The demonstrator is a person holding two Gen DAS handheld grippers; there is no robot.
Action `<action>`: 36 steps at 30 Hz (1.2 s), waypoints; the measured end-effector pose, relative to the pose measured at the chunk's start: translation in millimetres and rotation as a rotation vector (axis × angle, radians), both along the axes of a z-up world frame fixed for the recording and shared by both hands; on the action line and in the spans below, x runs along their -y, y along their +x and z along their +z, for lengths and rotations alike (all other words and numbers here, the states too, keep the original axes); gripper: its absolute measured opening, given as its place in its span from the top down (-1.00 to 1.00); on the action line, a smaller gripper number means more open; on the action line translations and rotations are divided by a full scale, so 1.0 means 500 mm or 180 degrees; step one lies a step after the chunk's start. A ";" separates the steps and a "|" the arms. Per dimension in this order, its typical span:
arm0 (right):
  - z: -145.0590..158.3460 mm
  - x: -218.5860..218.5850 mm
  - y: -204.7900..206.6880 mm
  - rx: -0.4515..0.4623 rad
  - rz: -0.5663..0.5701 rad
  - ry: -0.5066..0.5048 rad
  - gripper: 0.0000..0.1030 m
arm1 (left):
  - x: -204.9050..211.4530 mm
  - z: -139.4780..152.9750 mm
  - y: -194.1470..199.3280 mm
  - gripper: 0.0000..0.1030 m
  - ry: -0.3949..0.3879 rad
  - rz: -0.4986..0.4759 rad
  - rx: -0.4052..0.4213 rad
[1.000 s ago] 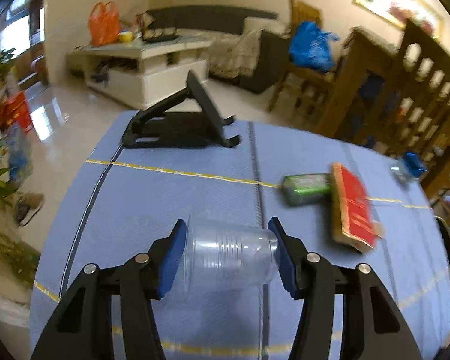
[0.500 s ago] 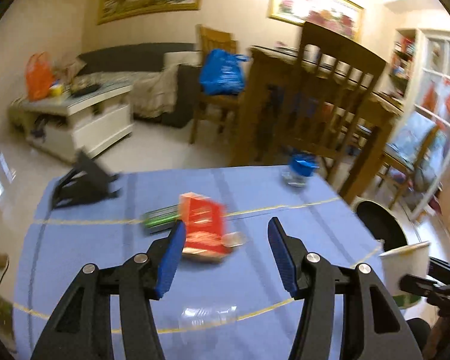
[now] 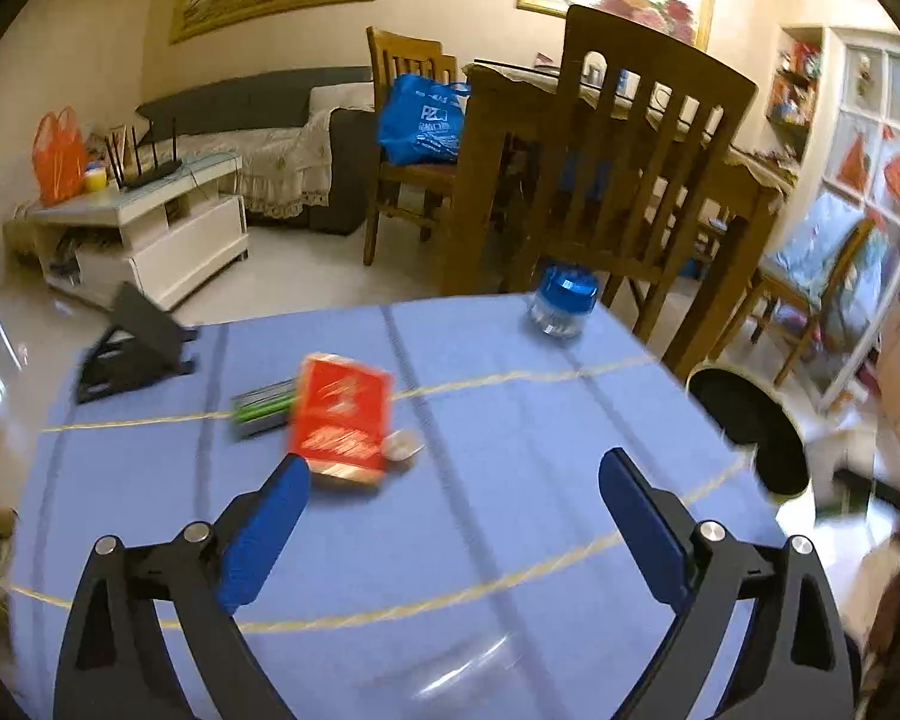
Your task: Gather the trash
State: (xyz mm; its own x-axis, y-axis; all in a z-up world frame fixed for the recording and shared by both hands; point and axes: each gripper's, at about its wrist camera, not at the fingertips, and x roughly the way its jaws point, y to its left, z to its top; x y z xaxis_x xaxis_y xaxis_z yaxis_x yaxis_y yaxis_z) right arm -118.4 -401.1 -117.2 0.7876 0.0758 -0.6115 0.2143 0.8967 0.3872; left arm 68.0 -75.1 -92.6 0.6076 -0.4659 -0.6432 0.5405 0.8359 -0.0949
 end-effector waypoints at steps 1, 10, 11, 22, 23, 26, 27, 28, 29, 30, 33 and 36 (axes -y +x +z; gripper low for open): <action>-0.002 -0.004 0.002 0.0017 0.0025 0.0014 -0.15 | -0.016 -0.005 -0.014 -0.86 0.0154 -0.0033 0.0072; 0.008 -0.069 0.032 -0.0004 0.0248 0.0020 -0.15 | -0.042 -0.106 -0.036 -0.87 0.0202 0.0015 -0.0474; 0.012 -0.075 0.032 0.0003 0.0257 0.0005 -0.15 | -0.037 -0.111 -0.039 -0.87 0.0072 0.0076 -0.0551; 0.020 -0.092 0.032 0.0042 0.0332 0.0032 -0.15 | 0.024 -0.164 -0.035 0.04 0.0342 0.0852 -0.0642; 0.017 -0.086 0.031 0.0047 0.0326 0.0056 -0.15 | 0.016 -0.165 -0.029 0.05 0.0313 0.0882 -0.0637; 0.007 -0.067 0.028 0.0055 0.0295 0.0116 -0.15 | -0.003 -0.169 -0.017 0.07 0.0274 0.0976 -0.0621; 0.003 -0.059 0.026 0.0063 0.0278 0.0143 -0.15 | -0.004 -0.168 -0.017 0.13 0.0291 0.0986 -0.0600; 0.001 -0.054 0.023 0.0074 0.0264 0.0154 -0.15 | -0.003 -0.165 -0.017 0.13 0.0310 0.0991 -0.0583; 0.001 -0.049 0.021 0.0083 0.0250 0.0157 -0.15 | 0.001 -0.159 -0.016 0.13 0.0334 0.0991 -0.0556; 0.000 -0.042 0.018 0.0090 0.0233 0.0151 -0.15 | 0.008 -0.150 -0.017 0.13 0.0363 0.0973 -0.0502; -0.001 -0.018 0.007 0.0118 0.0158 0.0160 -0.15 | 0.056 -0.104 -0.027 0.12 0.0412 0.0810 -0.0258; 0.000 0.009 -0.008 0.0143 0.0051 0.0159 -0.15 | 0.107 -0.067 -0.030 0.12 0.0354 0.0610 -0.0105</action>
State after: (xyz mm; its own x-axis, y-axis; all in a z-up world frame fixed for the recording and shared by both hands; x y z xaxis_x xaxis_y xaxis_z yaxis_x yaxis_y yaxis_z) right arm -122.5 -405.5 -117.1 0.8126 0.1181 -0.5707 0.1815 0.8793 0.4404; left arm 53.0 -128.7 -126.3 0.6560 -0.2692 -0.7052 0.3689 0.9294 -0.0116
